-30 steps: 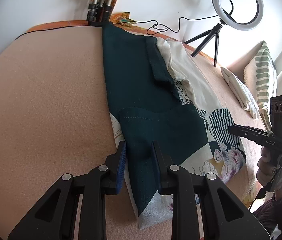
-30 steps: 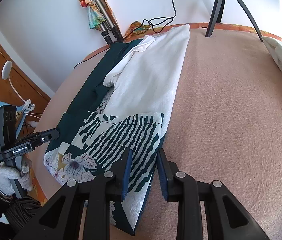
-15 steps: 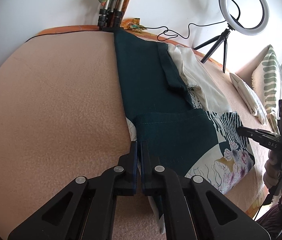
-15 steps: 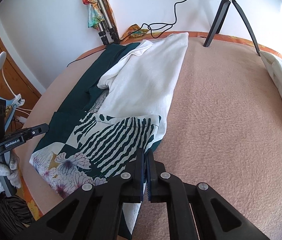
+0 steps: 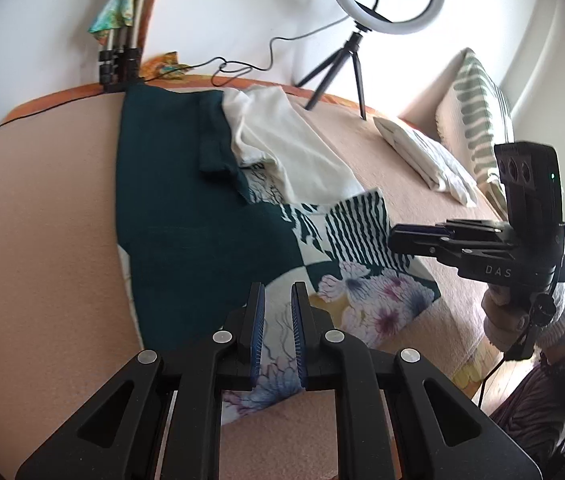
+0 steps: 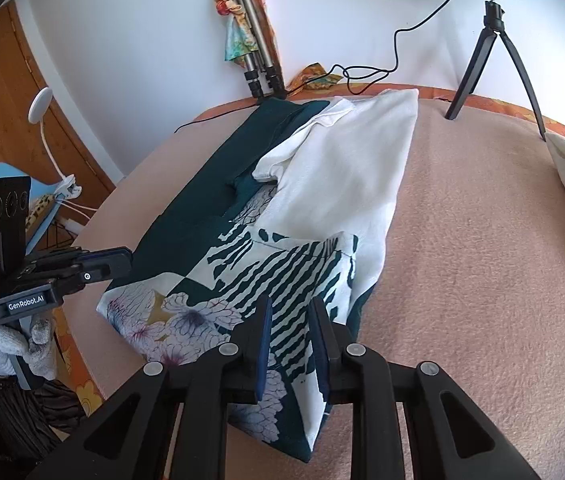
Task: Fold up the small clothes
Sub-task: 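Pinch and adjust the folded hem with both grippers, then open, then move both grippers to the collar end of the folded shirt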
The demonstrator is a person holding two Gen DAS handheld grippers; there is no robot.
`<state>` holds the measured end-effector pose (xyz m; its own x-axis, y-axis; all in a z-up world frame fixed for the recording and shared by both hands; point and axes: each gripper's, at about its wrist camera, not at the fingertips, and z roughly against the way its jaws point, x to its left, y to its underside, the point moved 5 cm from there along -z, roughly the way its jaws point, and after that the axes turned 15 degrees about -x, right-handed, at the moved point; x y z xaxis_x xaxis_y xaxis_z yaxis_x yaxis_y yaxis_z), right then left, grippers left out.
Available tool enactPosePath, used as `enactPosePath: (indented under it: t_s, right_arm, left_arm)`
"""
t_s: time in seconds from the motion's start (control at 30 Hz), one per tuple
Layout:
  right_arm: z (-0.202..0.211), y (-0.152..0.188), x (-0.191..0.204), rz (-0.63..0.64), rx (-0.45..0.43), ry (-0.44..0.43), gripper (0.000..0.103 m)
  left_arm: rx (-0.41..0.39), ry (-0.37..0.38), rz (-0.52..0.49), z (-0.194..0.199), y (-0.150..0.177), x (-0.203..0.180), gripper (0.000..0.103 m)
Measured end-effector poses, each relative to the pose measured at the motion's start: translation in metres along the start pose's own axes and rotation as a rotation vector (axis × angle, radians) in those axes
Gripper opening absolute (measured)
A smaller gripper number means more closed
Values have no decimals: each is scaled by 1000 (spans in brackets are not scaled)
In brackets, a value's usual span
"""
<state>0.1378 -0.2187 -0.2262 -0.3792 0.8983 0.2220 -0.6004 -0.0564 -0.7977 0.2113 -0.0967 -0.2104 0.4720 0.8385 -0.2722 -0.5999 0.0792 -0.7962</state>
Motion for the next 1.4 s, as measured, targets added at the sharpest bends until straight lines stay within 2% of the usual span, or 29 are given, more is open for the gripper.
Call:
enactPosePath:
  t_s: [0.13,0.3,0.47,0.57,0.63,0.7,0.77,0.87,0.97,1.0,1.17,1.4]
  right_arm:
    - [-9,13,-2,54,57,70,23]
    - [-2,9,-20,17,40,109,26]
    - [12,-15,-38,-69,-20,95,35]
    - [13,-35,-48,-84,-48,96,37]
    - [10,-49,-55,-88,-61,88,37]
    - [3,-63,-63,-76,-55,79,37]
    - [-7,-78,-71,-62,-55,75,37]
    - [-27,-102,-89,-76,-48,65,37]
    - [-54,-122,-108,-117,-36,53,42]
    - [-64,-128,-114,-127,-37,57,46]
    - [-113,-152,-136,-147,-34,66,46]
    - [-170,-172,-158,-104,-21,110,46]
  left_arm:
    - [64,-57,-17,-13,16,5,12]
    - [38,-128,3,-6,12,27,12]
    - [17,-126,78,3,-9,50,13]
    - [-40,-99,159,7,-35,69,15]
    - [-58,-88,198,5,-53,83,27]
    - [-65,-90,193,0,-71,95,36]
    - [-71,-104,182,-8,-88,108,37]
    - [-64,-99,217,-24,-110,129,41]
    - [-58,-105,217,-47,-126,151,44]
    - [-59,-105,220,-56,-130,157,44]
    - [-42,-69,282,-103,-142,192,50]
    - [-24,-108,284,-162,-156,223,50]
